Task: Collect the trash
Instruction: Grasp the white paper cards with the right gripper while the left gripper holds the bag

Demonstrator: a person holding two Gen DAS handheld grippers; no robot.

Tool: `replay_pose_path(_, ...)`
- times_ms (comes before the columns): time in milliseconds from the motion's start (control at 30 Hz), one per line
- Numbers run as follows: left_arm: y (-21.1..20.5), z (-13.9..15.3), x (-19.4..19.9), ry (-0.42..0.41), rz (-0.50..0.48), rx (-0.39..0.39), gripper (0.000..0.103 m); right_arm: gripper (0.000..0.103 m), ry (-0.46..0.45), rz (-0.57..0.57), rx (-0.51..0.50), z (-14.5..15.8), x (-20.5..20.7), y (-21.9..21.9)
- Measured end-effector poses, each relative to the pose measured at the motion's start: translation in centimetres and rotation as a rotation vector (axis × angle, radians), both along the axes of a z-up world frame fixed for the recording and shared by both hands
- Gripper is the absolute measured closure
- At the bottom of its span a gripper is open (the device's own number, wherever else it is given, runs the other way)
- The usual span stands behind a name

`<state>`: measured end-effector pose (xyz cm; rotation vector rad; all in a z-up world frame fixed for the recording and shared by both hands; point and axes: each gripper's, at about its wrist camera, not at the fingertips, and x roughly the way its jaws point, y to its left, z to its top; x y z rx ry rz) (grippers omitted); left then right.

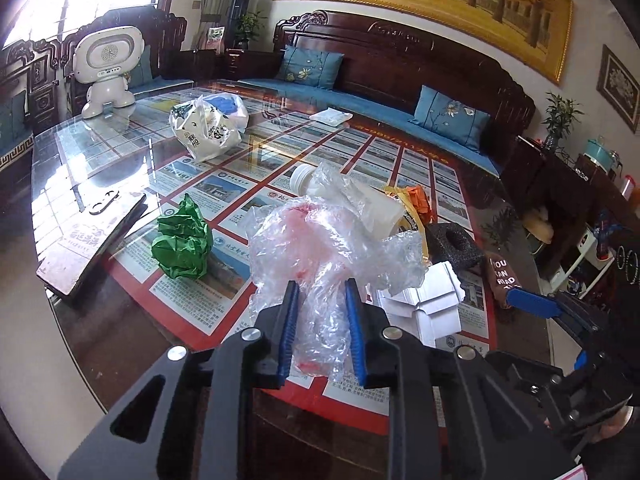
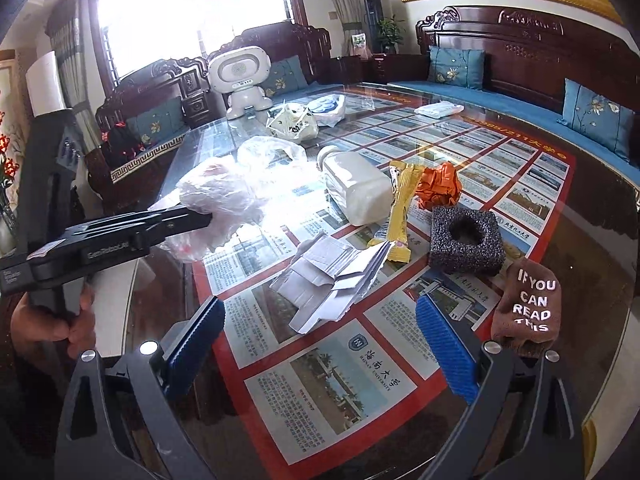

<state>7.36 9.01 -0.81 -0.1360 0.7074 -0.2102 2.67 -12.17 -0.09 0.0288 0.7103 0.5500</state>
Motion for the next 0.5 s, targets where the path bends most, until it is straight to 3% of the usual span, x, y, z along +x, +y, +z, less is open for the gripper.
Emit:
replay_pose_path(100, 0.2, -0.1, -0.2, -0.003, 0.002, 0.008, 0.079, 0.015, 0.057, -0.027, 0.012, -0.7, 1.1, 0.3)
replay_pose_path(233, 0.5, 0.1, -0.4, -0.009, 0.007, 0.007, 0.079, 0.028, 0.158, -0.050, 0.084, -1.6, 3.2, -0.2)
replay_pose_path(367, 0.8, 0.3, -0.7, -0.019, 0.009, -0.008, 0.079, 0.031, 0.213, -0.101, 0.108, -2.4, 5.2, -0.6)
replay_pose_path(500, 1.2, 0.3, -1.0, -0.021, 0.010, -0.020, 0.078, 0.044, 0.283, -0.081, 0.166, -3.1, 6.8, -0.4)
